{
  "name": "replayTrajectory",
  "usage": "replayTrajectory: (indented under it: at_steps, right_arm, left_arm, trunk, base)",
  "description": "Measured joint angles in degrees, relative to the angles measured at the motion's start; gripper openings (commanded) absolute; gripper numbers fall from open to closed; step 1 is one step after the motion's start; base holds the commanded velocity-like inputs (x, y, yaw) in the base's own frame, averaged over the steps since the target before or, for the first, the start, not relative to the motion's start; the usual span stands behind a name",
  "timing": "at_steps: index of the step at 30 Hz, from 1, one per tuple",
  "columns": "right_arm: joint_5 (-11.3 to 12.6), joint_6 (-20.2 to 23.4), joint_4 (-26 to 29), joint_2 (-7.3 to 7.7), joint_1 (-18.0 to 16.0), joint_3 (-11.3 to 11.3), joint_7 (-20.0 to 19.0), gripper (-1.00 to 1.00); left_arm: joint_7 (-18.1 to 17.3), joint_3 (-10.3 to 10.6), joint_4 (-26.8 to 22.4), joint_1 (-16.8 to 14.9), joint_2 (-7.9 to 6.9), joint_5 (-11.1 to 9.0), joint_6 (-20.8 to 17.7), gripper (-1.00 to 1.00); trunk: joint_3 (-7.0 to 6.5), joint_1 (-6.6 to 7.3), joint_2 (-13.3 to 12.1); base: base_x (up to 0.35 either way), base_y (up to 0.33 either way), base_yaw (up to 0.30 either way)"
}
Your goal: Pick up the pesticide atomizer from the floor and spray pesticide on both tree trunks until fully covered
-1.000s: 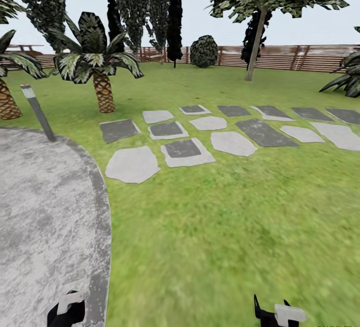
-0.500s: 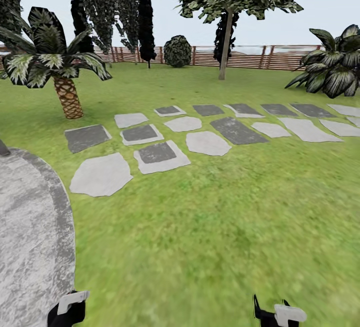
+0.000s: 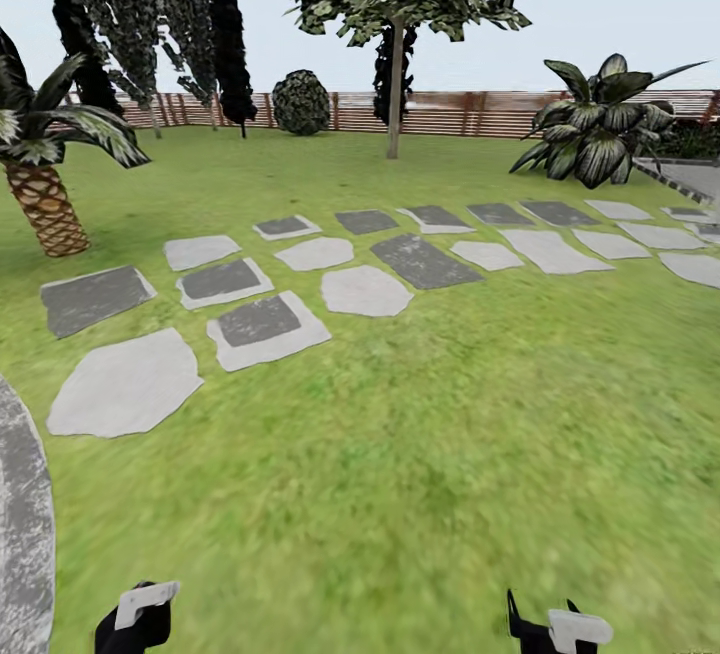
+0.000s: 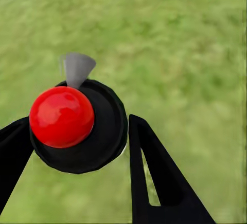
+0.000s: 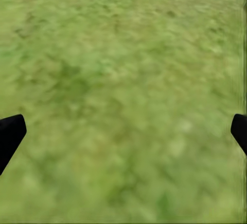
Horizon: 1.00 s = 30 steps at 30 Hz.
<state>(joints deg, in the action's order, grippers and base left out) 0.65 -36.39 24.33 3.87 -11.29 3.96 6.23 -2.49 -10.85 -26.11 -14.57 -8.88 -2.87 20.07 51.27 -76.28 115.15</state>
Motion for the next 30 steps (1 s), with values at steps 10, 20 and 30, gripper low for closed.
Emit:
replayTrajectory:
  at_steps: [10, 20, 30]
  right_arm:
    - [0.00, 0.00, 0.00, 0.00, 0.00, 0.03, 0.00, 1.00]
    - [-0.04, 0.00, 0.05, -0.09, 0.00, -0.13, 0.00, 1.00]
    - [-0.23, -0.01, 0.05, -0.26, -0.02, -0.34, -0.18, 1.00]
  left_arm:
    - [0.00, 0.00, 0.00, 0.00, 0.00, 0.00, 0.02, -1.00]
    - [0.00, -0.01, -0.01, 0.00, 0.00, 0.00, 0.02, -1.00]
    - [0.01, -0.10, -0.03, 0.02, -0.03, -0.07, -0.01, -1.00]
  trunk:
    - [0.00, 0.00, 0.00]
    - [0.00, 0.01, 0.00]
    - [0.00, 0.01, 0.00]
  base:
    - [0.282, -0.153, -0.289]
    - [0.307, -0.085, -0.287]
    - [0.338, -0.002, -0.051]
